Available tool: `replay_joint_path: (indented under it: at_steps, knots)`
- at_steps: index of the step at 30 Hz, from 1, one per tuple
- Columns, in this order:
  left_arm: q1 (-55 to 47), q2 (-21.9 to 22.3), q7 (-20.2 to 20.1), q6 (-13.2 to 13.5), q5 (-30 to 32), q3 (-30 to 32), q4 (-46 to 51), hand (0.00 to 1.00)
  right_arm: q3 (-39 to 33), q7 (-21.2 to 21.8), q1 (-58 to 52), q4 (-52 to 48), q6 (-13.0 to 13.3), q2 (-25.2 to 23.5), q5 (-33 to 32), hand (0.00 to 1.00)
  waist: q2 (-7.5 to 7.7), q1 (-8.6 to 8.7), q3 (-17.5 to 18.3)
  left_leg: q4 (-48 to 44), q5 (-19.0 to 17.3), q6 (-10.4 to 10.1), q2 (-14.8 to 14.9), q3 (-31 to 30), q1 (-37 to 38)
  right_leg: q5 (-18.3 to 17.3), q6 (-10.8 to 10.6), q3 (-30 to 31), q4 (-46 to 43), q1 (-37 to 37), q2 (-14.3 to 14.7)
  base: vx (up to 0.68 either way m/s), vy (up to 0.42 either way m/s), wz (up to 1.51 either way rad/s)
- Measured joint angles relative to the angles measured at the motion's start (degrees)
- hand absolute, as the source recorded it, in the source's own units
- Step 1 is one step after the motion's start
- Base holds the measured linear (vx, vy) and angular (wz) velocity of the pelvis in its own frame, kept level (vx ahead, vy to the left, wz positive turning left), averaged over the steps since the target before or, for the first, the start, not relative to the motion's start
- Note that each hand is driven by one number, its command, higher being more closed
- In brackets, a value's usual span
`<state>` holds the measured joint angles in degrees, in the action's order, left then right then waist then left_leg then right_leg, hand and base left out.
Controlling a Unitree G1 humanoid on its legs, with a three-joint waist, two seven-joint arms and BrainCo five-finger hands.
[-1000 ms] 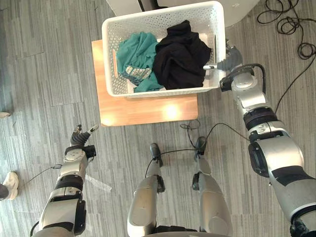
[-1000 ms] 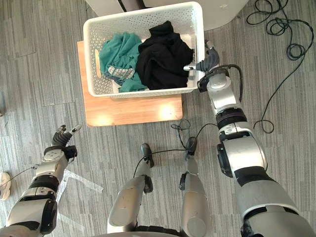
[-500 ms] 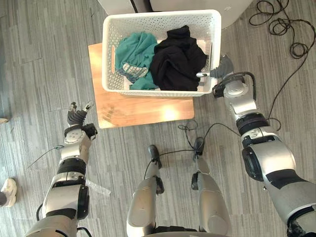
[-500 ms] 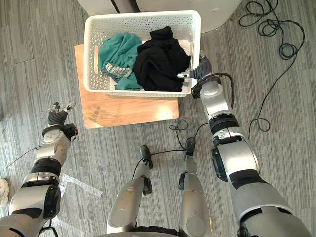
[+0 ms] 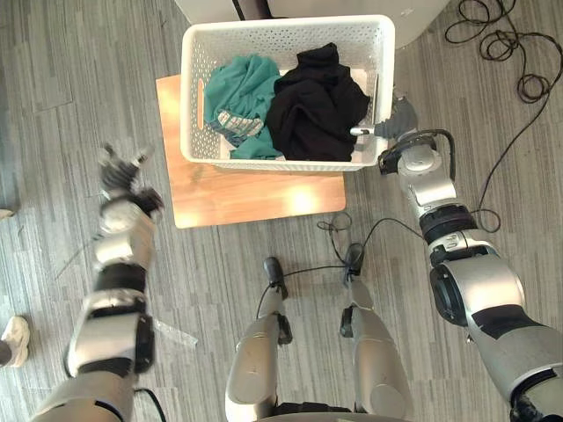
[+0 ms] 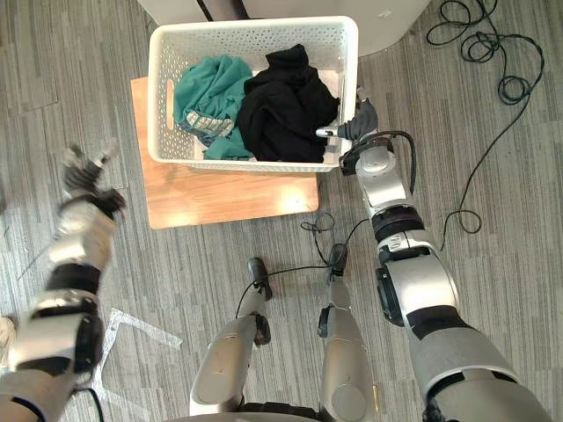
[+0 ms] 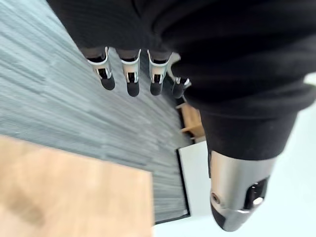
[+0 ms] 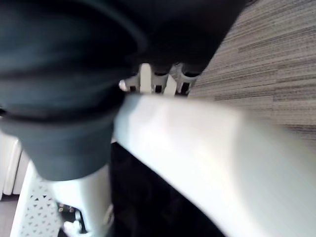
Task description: Pick up the laundry basket with both hands and put the clothes into the washing machine.
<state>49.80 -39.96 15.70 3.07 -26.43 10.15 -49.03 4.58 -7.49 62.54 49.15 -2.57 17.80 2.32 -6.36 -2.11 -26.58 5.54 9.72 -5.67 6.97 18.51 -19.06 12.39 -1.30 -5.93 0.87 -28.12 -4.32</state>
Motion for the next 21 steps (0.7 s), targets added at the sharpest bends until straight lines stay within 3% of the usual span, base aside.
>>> replay_joint_path:
  at_steps: [1, 2, 4, 8, 14, 21]
  knots:
    - [-0.3, 0.0, -0.9, -0.1, 0.0, 0.1, -0.6, 0.00, 0.5, 0.1, 0.0, 0.0, 0.0, 0.0, 0.0, 0.00, 0.00, 0.12, 0.0, 0.0, 0.0, 0.0, 0.1, 0.0, 0.1, 0.0, 0.0, 0.0, -0.1, 0.0, 0.1, -0.01, -0.015, -0.03]
    - [-3.1, 1.2, -3.1, -2.5, -0.1, 0.1, -2.1, 0.00, 0.9, 0.1, -0.4, -0.2, 0.1, 0.5, 0.0, 0.00, 0.00, 0.47, 0.0, -0.1, 0.0, 0.0, 0.4, 0.2, -0.2, 0.0, 0.0, -0.1, 0.0, -0.2, 0.5, -0.02, -0.020, 0.05]
    - [0.9, 0.6, -3.4, -2.7, 0.1, -2.5, -3.6, 0.00, 0.8, 0.0, -1.1, -0.2, 0.0, 0.8, -0.1, 0.00, 0.10, 0.19, 0.0, 0.0, 0.1, -0.2, 0.3, 0.3, -0.3, 0.0, 0.0, -0.2, -0.4, -0.3, 0.3, -0.04, -0.010, 0.05]
    - [5.9, -0.3, -4.5, -2.9, 1.7, -3.6, -6.8, 0.00, 1.3, 0.1, -1.6, -1.8, 0.4, -0.9, -1.5, 0.00, 0.21, 1.27, 0.0, 0.3, 0.1, -0.2, 0.1, 1.8, -0.9, -0.2, 0.2, 1.2, -1.7, -2.3, -0.1, -0.04, 0.000, -0.12]
    - [6.6, -0.1, -5.7, -5.2, 6.0, -3.2, -9.8, 0.00, 3.8, 0.1, -3.9, -4.8, 1.1, -2.9, -2.6, 0.00, 0.25, 2.86, 0.0, 0.3, 0.0, -0.2, 1.0, 3.8, -1.2, -0.2, 0.2, 2.8, -1.9, -3.6, 0.9, -0.01, -0.021, -0.16]
    - [8.0, 1.4, -5.7, -6.6, 8.1, -2.0, -10.1, 0.00, 3.9, -0.2, -6.7, -9.8, 1.1, -4.1, -4.0, 0.00, 1.00, 2.89, 0.0, 0.4, -0.4, -0.7, 1.2, 5.8, -1.8, -0.7, 0.8, 4.0, -3.7, -5.9, 1.1, -0.02, -0.016, -0.09]
